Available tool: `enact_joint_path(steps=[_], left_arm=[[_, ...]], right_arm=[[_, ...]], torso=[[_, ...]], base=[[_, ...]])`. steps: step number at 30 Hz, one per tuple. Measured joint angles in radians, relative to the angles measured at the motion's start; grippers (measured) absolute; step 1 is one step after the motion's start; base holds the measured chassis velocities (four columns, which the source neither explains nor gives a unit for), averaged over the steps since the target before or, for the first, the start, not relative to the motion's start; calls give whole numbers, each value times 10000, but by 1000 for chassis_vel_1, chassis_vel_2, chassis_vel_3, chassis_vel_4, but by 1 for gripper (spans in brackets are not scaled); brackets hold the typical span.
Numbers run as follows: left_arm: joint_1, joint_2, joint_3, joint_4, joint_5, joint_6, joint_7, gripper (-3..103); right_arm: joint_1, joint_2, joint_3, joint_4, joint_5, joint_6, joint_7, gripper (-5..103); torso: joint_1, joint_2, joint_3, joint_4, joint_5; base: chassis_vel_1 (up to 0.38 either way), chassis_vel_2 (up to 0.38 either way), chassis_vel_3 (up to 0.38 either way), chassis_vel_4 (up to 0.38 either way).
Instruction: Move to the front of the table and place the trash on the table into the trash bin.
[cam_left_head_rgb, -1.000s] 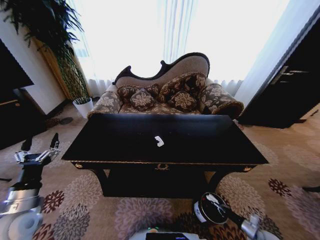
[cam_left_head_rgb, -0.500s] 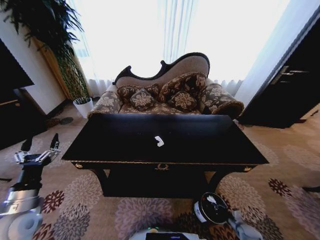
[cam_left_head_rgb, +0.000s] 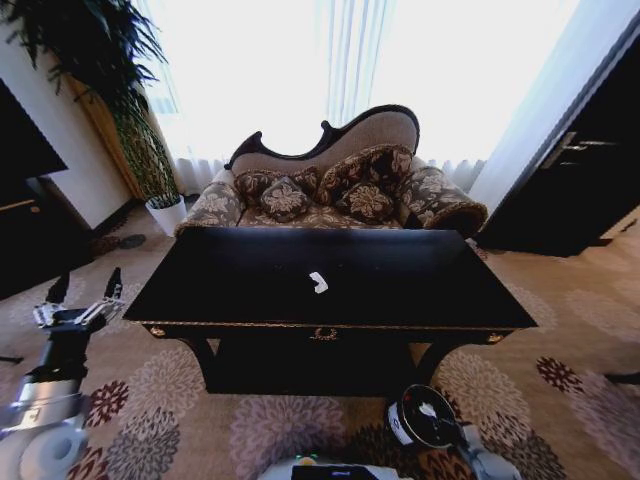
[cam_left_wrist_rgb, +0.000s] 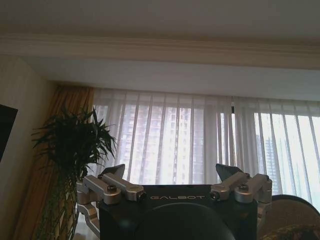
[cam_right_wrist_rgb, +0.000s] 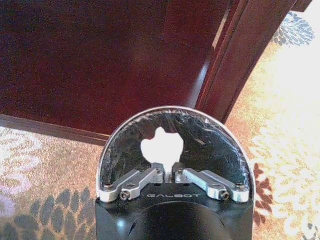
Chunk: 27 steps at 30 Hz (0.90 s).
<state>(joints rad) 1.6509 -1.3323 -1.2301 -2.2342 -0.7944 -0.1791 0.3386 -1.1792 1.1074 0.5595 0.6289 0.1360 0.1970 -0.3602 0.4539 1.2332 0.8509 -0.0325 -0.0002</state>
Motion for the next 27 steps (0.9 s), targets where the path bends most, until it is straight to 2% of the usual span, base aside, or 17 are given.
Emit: enact_joint_path(steps=[1,3,6,8,9,10,12,15,16,18,23,24,25,27], left_arm=[[14,11,-22,-12,-13,-1,0,100],[25,16,-36,-27,-22,-2,1,100],[35,28,-55,-111,-45,-2,1,100],[30,27,-57,-124,-50,1,1,100],[26,20,-59,-141,-54,5,0,100],[28,-4,-59,-149,-57,7,1,100],[38,-18,-58,-148,-55,7,0,100],[57,-26,-56,-120,-49,-15,4,100],[57,-26,-56,-120,-49,-15,4,100],[62,-27,-58,-133,-47,-18,6,100],[72,-63,-25,-143,3,-18,14,100],[71,-71,-15,-143,15,-18,15,100],[62,-76,-6,-142,23,-18,15,100],[56,-76,-2,-142,25,-18,16,100]], right_arm=[[-1,1,7,0,-12,-14,0,13],[-2,2,14,0,-15,-23,0,13],[-18,-2,25,14,-52,-57,1,28],[-19,-11,25,17,-60,-60,-2,28],[-19,-27,26,23,-65,-64,-4,33],[-15,-48,28,30,-69,-72,-10,44],[-16,-48,29,39,-76,-77,-19,44],[-54,3,38,79,-132,-83,-59,61],[-54,3,38,79,-132,-83,-59,61],[-67,57,45,84,-192,-82,-86,72],[-93,81,73,99,-204,-83,-215,83],[-132,86,93,151,-203,-83,-326,93],[-201,97,122,259,-203,-85,-489,97],[-244,105,140,333,-214,-85,-583,97]], torso=[[0,0,0,0,0],[0,0,0,1,-1],[0,1,0,0,0],[0,0,0,0,0],[0,0,0,0,0],[0,0,0,0,-2],[0,0,0,0,-1],[0,0,0,0,-1],[0,0,0,0,-1],[0,1,0,0,0],[0,0,0,1,0],[0,0,0,1,-1],[0,0,0,1,-1],[0,0,0,1,-1]], base=[[0,0,0,0],[0,0,0,0],[0,0,0,0],[0,0,0,0],[0,0,0,0],[0,0,0,0],[0,0,0,0],[0,0,0,0],[0,0,0,0],[0,0,0,0],[0,0,0,0],[0,0,0,0],[0,0,0,0],[0,0,0,0]])
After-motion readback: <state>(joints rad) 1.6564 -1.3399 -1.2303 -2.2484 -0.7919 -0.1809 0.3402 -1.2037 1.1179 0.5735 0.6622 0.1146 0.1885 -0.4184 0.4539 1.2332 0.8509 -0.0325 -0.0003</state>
